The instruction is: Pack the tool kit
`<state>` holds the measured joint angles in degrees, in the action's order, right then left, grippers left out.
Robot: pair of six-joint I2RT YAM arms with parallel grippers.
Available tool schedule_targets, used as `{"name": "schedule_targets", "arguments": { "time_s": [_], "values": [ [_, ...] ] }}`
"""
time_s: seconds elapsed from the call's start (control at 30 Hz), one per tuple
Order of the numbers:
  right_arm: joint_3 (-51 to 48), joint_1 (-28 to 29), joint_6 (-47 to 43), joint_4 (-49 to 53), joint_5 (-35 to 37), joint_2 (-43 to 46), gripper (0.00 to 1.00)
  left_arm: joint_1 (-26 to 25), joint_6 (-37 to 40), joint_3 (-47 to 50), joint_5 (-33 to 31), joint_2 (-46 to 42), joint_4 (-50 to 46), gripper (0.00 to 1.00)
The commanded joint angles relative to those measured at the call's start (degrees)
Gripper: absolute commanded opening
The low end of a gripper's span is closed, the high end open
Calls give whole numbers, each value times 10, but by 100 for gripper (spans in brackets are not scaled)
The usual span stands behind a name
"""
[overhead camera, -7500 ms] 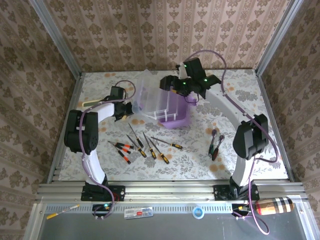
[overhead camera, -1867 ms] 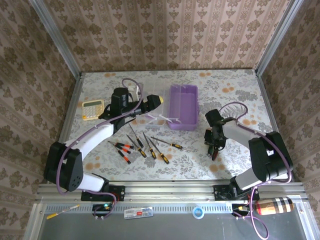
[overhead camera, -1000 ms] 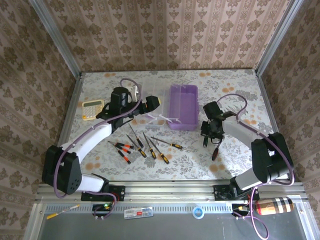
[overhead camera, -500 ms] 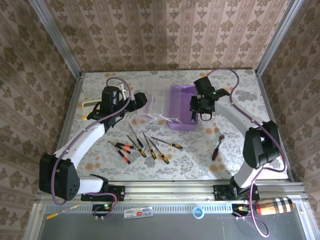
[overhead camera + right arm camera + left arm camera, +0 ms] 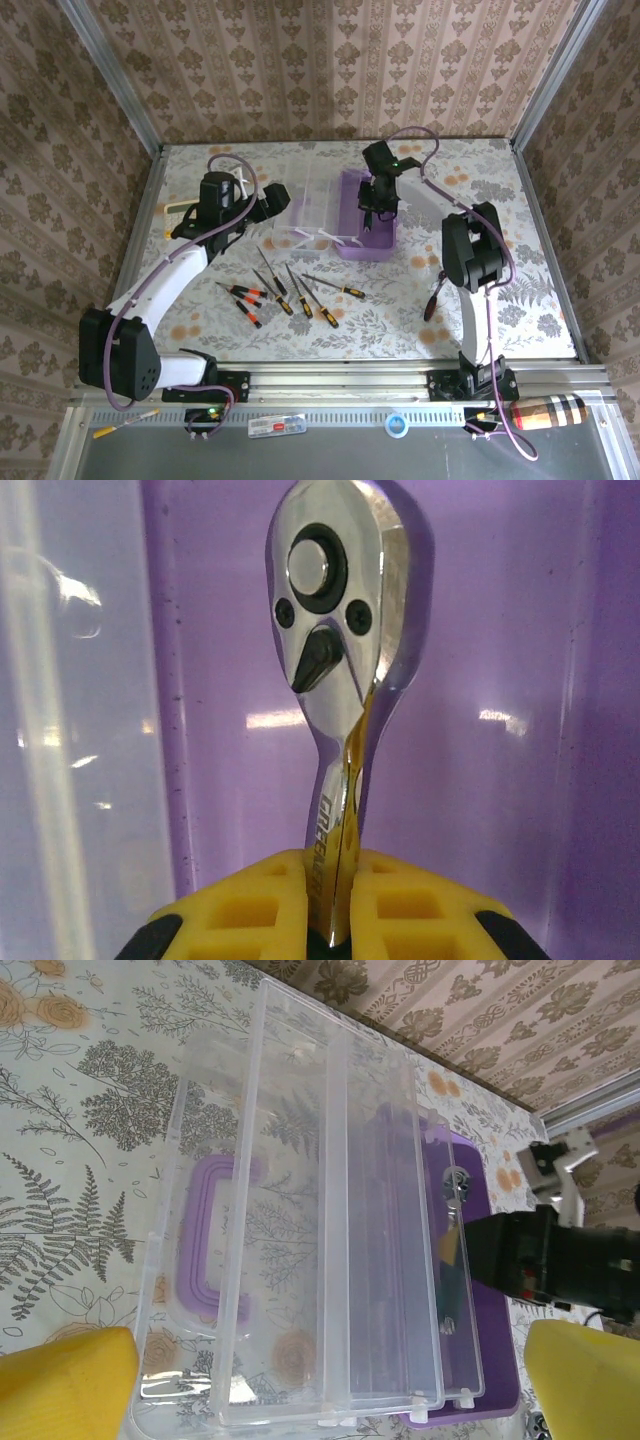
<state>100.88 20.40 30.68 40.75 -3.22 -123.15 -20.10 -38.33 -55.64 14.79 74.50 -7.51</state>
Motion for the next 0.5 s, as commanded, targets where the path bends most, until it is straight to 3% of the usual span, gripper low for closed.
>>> {"name": "schedule_targets", "arguments": {
  "time_s": [0.0,0.47],
  "values": [
    [25,-4,-7,9,-19,-6,13,5,-3,-15,11,-11,6,100],
    [32,-15,-14,2,-66,-54,18,5,0,-16,25,-10,13,100]
  ]
}}
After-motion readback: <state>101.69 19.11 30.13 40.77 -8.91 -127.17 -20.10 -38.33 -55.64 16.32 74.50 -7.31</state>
